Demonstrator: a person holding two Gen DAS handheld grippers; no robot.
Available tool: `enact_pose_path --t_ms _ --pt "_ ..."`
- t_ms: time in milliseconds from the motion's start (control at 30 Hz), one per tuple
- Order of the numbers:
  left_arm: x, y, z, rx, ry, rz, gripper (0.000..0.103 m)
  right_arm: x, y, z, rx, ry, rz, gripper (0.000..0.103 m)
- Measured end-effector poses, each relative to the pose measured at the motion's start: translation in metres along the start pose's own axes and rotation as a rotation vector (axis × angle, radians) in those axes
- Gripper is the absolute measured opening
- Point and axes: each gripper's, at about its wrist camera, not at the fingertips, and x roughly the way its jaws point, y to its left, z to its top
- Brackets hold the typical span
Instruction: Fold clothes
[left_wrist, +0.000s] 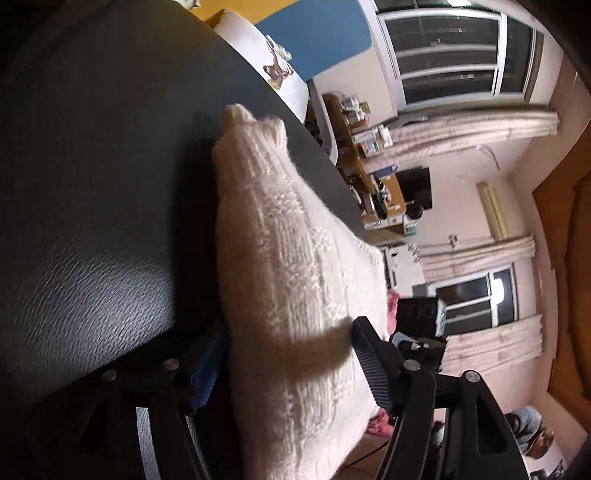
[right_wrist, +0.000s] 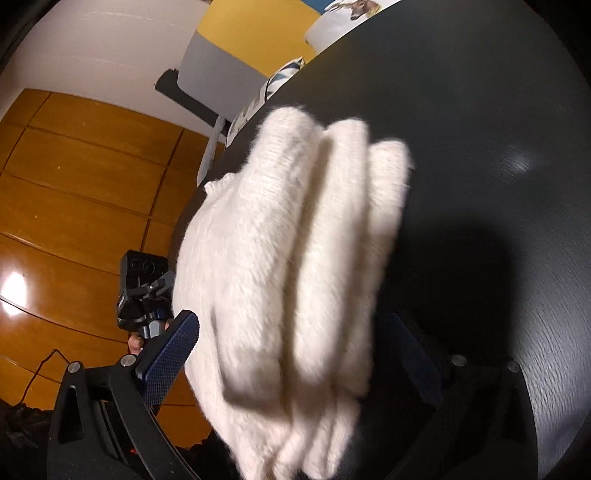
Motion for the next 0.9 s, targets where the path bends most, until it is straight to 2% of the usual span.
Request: enact_pose_path --t_ms 200,267,300,433,467,533,600,667,767,833,900 --pt "0.014 -0.014 0.004 0.005 0.026 0.084 0.074 0.03 0.025 0.016 -0.068 0.078 -0.109 0.103" --pt "0.016 -0.021 0.002 0.036 0.004 0.108 0.067 0.031 0.026 0.014 -0.076 0.093 -0.11 0.103" --pt "0.014 -0.026 -0.002 0.075 -0.021 0.137 0.056 0.031 0.026 0.013 -0.085 0.099 -0.116 0.103" --pt "0.004 -0.061 -0.029 0.254 -0.165 0.293 0.044 0.034 0.043 0.002 -0.191 0.091 -0.236 0.086" --pt "0.001 -0.071 -0.036 0.3 -0.201 0.327 0.044 0.034 0.048 -0.001 -0.217 0.081 -0.247 0.078" --pt "-0.011 -0.093 -0.055 0.395 -0.281 0.397 0.043 0.035 0.061 -0.007 -0.28 0.055 -0.27 0.069" --pt "-0.029 -0.106 -0.071 0.434 -0.348 0.461 0.043 0.042 0.08 -0.011 -0.371 0.047 -0.289 0.064" --pt "-0.055 -0.109 -0.09 0.439 -0.419 0.525 0.043 0.058 0.1 -0.012 -0.461 0.072 -0.27 0.061" --pt "-0.102 -0.106 -0.111 0.394 -0.535 0.647 0.043 0.098 0.133 -0.008 -0.56 0.14 -0.188 0.061" --pt "-0.138 -0.1 -0.128 0.354 -0.629 0.745 0.043 0.133 0.167 -0.005 -0.647 0.19 -0.138 0.061" --pt "-0.166 -0.09 -0.139 0.295 -0.707 0.81 0.043 0.173 0.209 -0.005 -0.749 0.237 -0.089 0.061"
